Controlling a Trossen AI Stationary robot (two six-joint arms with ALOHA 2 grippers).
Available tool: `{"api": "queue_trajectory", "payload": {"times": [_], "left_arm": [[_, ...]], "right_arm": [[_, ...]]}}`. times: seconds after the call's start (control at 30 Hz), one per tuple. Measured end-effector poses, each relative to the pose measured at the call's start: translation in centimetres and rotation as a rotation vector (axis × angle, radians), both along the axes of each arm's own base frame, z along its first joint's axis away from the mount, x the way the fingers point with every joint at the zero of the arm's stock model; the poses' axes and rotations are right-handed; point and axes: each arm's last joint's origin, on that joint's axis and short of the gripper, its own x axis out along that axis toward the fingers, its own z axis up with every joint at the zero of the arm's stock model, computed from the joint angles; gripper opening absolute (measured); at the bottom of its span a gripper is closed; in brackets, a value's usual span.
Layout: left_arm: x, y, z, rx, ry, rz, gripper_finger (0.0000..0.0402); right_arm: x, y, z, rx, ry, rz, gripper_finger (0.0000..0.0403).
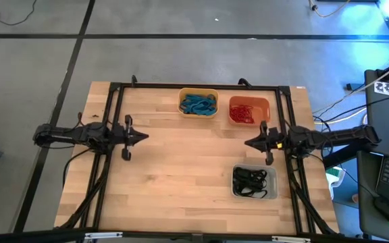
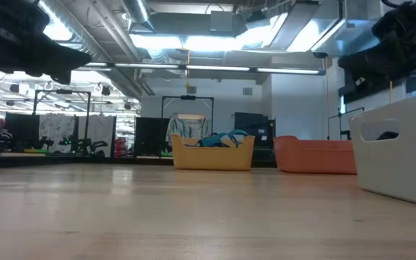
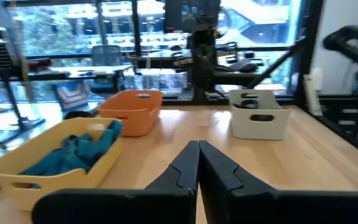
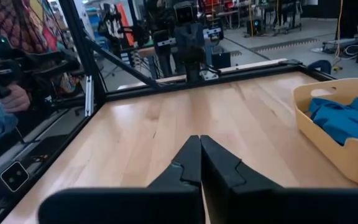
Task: Sort rubber bands into baskets
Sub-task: Return to Home Position
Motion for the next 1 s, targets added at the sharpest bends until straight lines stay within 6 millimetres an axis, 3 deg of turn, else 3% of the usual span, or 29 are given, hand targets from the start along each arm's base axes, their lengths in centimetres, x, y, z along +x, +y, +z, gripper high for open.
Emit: {"api": "queue_trajectory", "payload": {"times": [0.53,1.0], "left_arm": [[0.0,-0.1,-0.1,-0.017,0.004,-0.039,0.0005],[0.0,-0.5,-0.2,-0.099,0.019,-0.161,0.0005]], "right_arm": [[-1.9,-0.4,-1.8,-0.025,-0.033,-0.086,0.0005],[-1.8,-0.1,-2.1,-0.025,0.008,0.037,0.0005]]}}
